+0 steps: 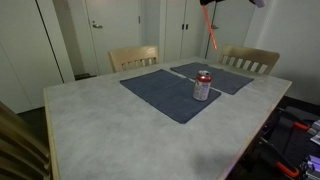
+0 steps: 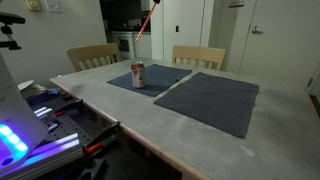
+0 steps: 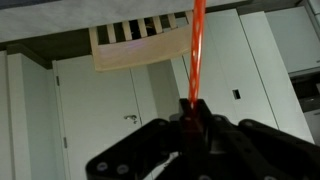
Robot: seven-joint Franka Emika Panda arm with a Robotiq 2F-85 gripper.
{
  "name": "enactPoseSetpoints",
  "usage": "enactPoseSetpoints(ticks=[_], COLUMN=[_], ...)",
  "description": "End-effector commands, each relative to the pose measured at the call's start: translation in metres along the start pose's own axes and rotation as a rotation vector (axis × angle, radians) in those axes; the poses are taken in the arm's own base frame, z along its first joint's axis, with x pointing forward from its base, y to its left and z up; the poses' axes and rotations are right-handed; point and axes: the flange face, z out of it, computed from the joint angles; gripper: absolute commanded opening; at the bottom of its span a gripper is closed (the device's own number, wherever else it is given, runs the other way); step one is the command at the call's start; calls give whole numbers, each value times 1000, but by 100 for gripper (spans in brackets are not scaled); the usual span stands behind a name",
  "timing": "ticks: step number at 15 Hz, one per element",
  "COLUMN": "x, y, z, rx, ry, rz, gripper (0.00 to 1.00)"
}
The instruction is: Put the straw in the soda can
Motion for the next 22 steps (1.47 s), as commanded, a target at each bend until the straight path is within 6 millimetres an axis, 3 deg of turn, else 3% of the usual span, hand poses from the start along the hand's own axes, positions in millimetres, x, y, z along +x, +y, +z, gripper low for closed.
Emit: enactPoseSetpoints(ticks=[1,11,18,21,22], x=[-6,-15,-31,-26,-28], y=[8,9,2,9,4], z=[5,14,29,38,29], rx=[-45,-59,-69,-112,-71], ry=[-20,-48,-97,-101,-95], rz=[12,44,108,103,108], gripper=[2,2,2,2,2])
